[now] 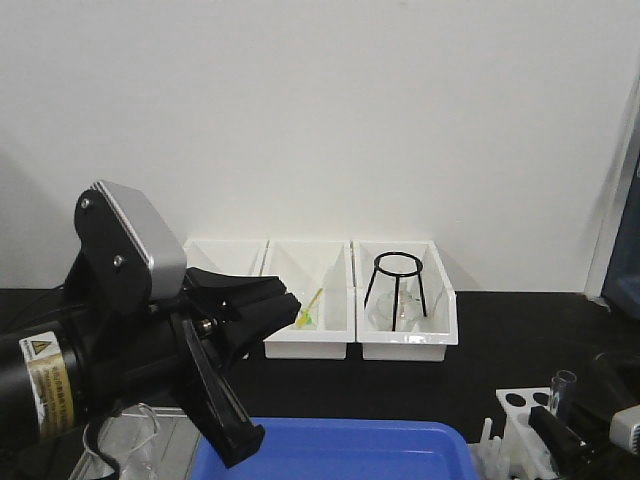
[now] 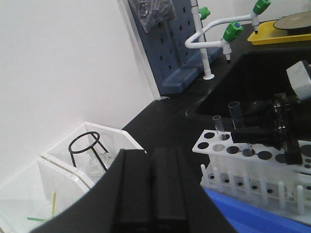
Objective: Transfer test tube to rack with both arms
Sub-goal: 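Carry the tube with the right gripper over the white rack and insert it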
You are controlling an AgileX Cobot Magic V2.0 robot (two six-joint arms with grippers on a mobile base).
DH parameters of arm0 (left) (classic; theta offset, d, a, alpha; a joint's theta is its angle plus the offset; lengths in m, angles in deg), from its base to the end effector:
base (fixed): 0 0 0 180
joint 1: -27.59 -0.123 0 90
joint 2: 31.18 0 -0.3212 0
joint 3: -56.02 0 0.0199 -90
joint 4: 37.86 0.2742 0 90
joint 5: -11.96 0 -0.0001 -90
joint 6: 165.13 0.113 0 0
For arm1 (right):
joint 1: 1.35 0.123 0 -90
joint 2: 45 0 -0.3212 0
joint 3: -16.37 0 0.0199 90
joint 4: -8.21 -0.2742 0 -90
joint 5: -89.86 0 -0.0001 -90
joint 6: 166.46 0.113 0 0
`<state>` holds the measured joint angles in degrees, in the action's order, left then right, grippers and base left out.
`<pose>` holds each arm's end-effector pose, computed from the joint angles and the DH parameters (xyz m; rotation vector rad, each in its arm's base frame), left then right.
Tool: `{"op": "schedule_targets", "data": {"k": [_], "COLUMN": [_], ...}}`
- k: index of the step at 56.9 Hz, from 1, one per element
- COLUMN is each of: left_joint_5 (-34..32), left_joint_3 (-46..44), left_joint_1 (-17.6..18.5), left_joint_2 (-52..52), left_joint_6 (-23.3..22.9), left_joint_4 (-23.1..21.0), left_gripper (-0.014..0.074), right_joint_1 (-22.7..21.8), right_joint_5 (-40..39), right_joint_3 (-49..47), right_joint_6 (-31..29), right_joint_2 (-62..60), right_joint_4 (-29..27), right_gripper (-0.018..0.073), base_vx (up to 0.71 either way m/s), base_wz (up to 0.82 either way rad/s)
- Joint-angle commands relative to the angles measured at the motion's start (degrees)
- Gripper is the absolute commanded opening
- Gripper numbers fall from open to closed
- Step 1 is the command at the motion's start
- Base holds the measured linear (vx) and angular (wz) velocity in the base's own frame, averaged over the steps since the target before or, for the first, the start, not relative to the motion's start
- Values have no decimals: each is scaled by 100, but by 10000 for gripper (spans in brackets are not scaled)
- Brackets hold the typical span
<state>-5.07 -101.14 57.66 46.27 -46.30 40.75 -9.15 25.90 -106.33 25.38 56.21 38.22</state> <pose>0.2530 -0.1838 0.3942 0.8745 1.4604 -0.4173 0.2857 0.0121 0.1762 -0.2651 1.6808 0.2652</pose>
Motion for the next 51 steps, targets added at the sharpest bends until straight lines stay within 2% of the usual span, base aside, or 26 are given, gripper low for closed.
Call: {"op": "schedule_targets", "data": {"k": [1,14,21,28,44,51], "left_joint_5": [-75,-75,-75,-75,-57,-90], "left_joint_3": [-163,-163,-163,-163,-163,-163], "left_joint_1": [1,1,1,1,1,1], "left_joint_2": [-168,-168,-168,-168,-168,-168], "left_joint_6": [-45,-45,-45,-45,-51,-57], "left_joint_4": [-198,-198,-198,-198,-198,-198], "left_gripper": [-8,-8,-8,-8,-8,-8], "right_joint_1": [-33,-33,-33,-33,-33,-33], "right_joint_5": [-576,-586,-575,-600,-1050,-958], "right_joint_3": [-140,-140,-134,-134,-72,-19], "right_joint_6": [-125,-172,-194,-194,-84,-69], "right_joint_2": [-77,143,214,214,131,-281], "right_joint_4": [-14,-14,-14,-10,59,4], "right_gripper": [-1,17,60,155,468,530], "base_vx": [0,0,0,0,0,0], "base_wz": [0,0,0,0,0,0]}}
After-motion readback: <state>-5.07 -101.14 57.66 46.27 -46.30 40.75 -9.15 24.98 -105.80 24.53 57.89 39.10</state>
